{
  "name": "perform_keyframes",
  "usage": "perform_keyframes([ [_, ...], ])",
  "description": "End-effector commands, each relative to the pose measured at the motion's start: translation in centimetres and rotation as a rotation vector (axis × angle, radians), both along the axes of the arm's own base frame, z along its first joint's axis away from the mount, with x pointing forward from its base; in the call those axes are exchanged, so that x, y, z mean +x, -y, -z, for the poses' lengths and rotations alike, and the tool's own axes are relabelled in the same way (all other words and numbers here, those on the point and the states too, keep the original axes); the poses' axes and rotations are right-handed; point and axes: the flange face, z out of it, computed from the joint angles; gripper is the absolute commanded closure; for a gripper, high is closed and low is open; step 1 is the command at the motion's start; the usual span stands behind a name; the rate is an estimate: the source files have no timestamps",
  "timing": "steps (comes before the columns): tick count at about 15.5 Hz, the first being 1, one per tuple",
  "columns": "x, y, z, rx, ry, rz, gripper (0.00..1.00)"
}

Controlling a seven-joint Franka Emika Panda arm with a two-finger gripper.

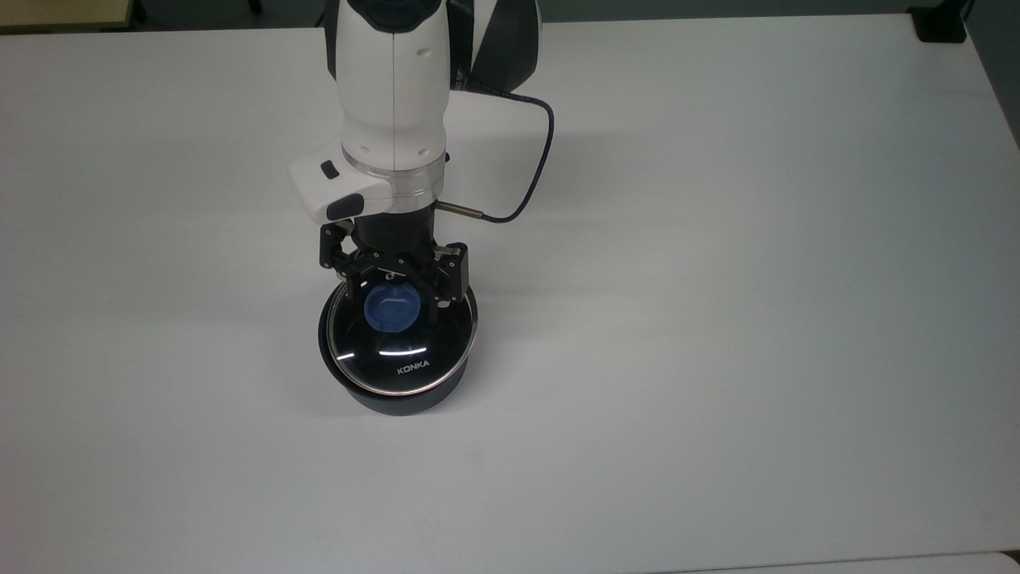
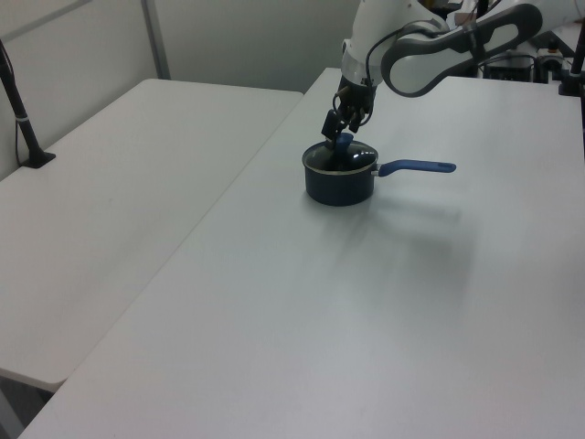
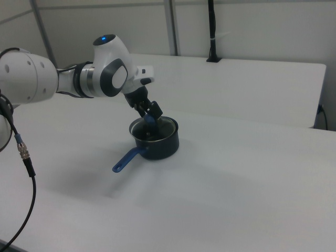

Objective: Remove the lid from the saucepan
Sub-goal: 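Close the gripper around the blue lid knob, then lift the glass lid off the saucepan and carry it beside the pan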

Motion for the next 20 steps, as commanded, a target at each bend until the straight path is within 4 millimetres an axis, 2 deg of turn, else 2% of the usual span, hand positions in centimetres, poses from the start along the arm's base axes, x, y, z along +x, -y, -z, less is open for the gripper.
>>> perform_keyframes([
  [1, 0.4, -0.3, -0.2, -0.011, 0.023, 0.012, 0.25],
  [2, 0.4, -0.3, 0.0, -0.011, 0.02, 0.012, 0.29],
  [4, 0.4, -0.1, -0.2, 0.013, 0.025, 0.032, 0.3],
  [5, 0.4, 0.4, -0.7, 0.024, 0.031, 0.048, 0.41],
  [7, 0.4, 0.5, -1.1, 0.037, 0.035, 0.052, 0.53],
  [12, -0.2, 0.7, -3.4, 0.033, 0.053, 0.047, 0.56],
  [14, -2.0, 0.4, -5.7, 0.029, 0.034, 0.044, 0.56],
  [15, -3.4, 0.4, -7.7, 0.023, 0.013, 0.04, 0.56],
  [17, -6.4, -2.0, -10.9, 0.011, -0.054, -0.036, 0.55],
  [18, -8.0, -3.6, -11.9, 0.006, -0.09, -0.076, 0.56],
  [20, -10.6, -5.4, -12.1, -0.006, -0.144, -0.118, 0.56],
])
